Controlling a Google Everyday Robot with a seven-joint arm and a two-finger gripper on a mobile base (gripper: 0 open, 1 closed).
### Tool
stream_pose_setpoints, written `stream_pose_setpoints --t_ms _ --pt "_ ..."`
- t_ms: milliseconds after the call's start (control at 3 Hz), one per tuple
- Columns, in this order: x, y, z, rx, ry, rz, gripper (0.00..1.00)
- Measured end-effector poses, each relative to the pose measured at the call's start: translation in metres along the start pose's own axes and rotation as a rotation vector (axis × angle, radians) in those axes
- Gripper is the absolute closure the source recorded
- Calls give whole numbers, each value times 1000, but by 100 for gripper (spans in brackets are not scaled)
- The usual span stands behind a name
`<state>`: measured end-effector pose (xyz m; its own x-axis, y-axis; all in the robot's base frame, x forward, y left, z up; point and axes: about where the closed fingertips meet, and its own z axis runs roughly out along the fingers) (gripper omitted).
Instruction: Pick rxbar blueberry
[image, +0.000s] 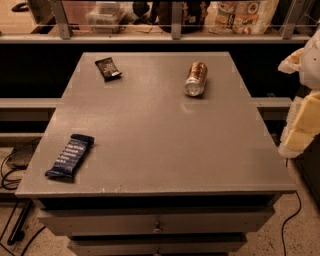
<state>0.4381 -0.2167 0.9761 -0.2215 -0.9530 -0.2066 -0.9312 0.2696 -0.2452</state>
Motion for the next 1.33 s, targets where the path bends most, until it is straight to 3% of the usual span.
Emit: stream_pose_setpoints --t_ms 333,667,1000,1333 --pt "0 0 0 0 0 0 0" --pt "-2 -1 5 -14 -44 -9 0" --pt "-1 -7 16 -47 -179 -17 0" --pt "-37 9 32 -139 -439 -62 0"
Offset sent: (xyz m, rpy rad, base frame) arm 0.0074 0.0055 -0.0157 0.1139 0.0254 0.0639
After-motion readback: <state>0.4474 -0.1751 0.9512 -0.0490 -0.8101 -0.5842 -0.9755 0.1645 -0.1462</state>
